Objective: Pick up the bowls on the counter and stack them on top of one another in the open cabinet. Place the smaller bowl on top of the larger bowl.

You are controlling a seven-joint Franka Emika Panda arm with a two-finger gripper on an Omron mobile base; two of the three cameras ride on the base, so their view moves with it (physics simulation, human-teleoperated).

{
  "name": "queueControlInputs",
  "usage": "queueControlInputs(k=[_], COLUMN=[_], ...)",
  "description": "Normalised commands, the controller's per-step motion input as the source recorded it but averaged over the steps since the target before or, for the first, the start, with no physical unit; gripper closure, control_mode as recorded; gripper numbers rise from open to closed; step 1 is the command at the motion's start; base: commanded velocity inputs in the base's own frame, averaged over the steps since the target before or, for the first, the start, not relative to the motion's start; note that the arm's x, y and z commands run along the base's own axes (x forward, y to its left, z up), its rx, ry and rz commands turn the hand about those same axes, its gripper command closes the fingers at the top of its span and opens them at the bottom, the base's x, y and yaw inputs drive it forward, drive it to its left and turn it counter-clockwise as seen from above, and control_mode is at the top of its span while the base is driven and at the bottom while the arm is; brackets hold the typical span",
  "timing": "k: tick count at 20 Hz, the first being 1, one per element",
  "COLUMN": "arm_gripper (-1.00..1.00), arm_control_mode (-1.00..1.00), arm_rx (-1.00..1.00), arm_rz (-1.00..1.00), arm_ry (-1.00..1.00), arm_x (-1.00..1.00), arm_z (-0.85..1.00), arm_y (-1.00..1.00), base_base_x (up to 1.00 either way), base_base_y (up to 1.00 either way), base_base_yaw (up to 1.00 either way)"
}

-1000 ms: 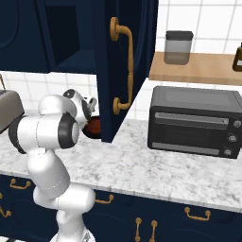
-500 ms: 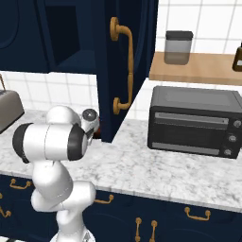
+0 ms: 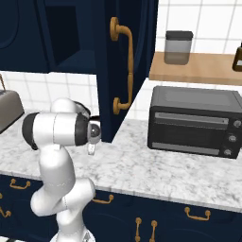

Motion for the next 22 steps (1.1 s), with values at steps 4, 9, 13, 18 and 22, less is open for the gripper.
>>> queueControlInputs(k=[4,9,13,18,22], arm_gripper=[-1.00,-1.00,-1.00,-1.00,-1.00], arm_control_mode=[-1.00,-1.00,-1.00,-1.00,-1.00], arm_rx=[0.00,0.04,0.05,0.06,0.07], arm_rz=[0.05,0.02,0.06,0.02,0.00], arm_ry=[0.21,0.25,0.26,0.19,0.05], arm_x=[0.40,0.05,0.41,0.23,0.00], arm_z=[0.35,0.95,0.91,1.00,1.00], arm_y=[0.00,-0.03,-0.01,-0.09,-0.29], base_base_x=[0.00,0.00,0.00,0.00,0.00], base_base_y=[0.00,0.00,0.00,0.00,0.00], base_base_yaw=[0.00,0.00,0.00,0.00,0.00])
